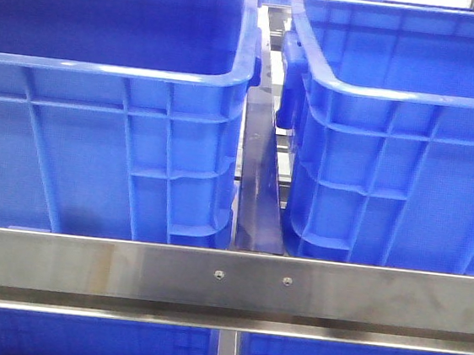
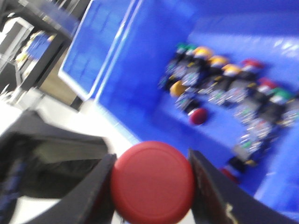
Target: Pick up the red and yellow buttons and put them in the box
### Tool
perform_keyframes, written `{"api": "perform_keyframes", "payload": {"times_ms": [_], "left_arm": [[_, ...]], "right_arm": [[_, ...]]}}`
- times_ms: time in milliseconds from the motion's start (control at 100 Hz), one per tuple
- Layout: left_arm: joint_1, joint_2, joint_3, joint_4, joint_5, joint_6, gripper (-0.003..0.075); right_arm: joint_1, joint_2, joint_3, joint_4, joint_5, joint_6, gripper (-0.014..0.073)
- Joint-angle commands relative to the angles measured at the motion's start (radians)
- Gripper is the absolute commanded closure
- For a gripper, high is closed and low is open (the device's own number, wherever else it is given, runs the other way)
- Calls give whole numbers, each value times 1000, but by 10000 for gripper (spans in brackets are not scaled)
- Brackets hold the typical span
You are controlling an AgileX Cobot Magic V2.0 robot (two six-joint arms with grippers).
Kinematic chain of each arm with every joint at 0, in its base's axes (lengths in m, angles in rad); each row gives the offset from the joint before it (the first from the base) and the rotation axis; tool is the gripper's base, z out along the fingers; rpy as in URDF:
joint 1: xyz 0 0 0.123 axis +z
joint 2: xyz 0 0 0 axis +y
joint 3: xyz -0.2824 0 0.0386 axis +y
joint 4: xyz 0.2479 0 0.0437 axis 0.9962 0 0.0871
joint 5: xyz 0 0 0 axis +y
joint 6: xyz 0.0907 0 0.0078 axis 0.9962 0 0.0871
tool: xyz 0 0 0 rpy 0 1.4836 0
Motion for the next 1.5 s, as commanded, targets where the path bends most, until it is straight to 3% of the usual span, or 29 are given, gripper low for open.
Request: {"api": "perform_keyframes", "payload": {"times_ms": [0, 250, 510, 700, 820, 1080, 1490], "left_arm": [[26, -42, -28, 70, -61, -88, 100], [250, -142, 11, 112, -43, -132, 100], [519, -347, 174, 105, -43, -132, 100], [613, -549, 307, 100, -41, -132, 105], [622, -651, 368, 100, -31, -132, 221], [622, -760, 418, 100, -18, -132, 735], [622, -760, 418, 100, -18, -132, 739]], "right_arm": [[-35, -41, -35, 60, -15, -29, 409], [-90, -43, -35, 4, -7, -33, 409], [-96, -43, -35, -21, -35, -38, 409], [-97, -43, -35, -38, -53, -38, 409], [-98, -43, -35, -45, -70, -38, 409], [-98, -43, -35, -91, -126, -39, 409], [-153, -42, -35, -256, -451, -40, 409]]}}
